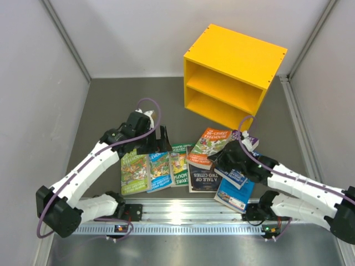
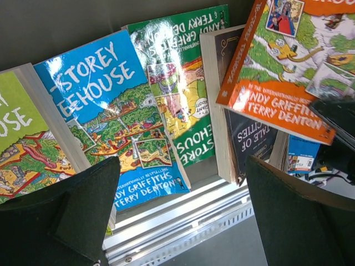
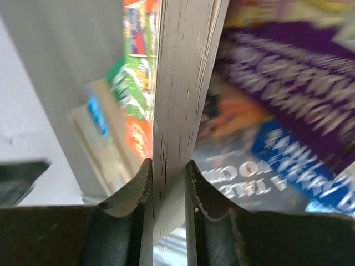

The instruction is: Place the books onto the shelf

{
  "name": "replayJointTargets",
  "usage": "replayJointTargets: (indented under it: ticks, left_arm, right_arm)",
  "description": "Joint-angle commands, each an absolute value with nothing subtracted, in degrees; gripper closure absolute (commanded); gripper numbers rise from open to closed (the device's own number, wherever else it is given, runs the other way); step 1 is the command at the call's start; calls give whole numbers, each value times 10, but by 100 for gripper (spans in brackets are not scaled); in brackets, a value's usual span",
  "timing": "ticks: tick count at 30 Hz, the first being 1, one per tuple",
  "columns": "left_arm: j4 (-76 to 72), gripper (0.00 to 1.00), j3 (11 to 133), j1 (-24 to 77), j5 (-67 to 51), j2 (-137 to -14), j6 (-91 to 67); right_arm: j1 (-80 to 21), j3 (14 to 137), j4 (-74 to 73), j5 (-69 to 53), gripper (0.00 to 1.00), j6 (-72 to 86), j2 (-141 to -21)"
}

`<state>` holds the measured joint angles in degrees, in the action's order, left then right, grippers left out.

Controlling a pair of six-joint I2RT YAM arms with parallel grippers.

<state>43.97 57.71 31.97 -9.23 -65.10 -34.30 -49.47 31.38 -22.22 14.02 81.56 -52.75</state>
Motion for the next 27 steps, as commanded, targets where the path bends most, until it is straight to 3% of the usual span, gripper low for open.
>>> replayJointTargets:
  ticks: [1,8,18,23,27]
  left_arm:
    - [422,1,573,318,-95,-632,-342]
    - [410,2,562,318,-73,-623,-355]
    - [393,3,545,318,-67,-627,-374]
    - [389,3,562,318,-66,-639,-377]
    - [395,4,578,318,-62,-643,-378]
  right_arm:
    - [-545,440,-253,179,100,737,-511]
    - [-591,634,-322,196,100,579,-512]
    - [-571,1025,-465,289,100,358,-604]
    - [-394,1142,-517,172,100,307,-673]
    - [-198,1186,-527,-42,100,302,-730]
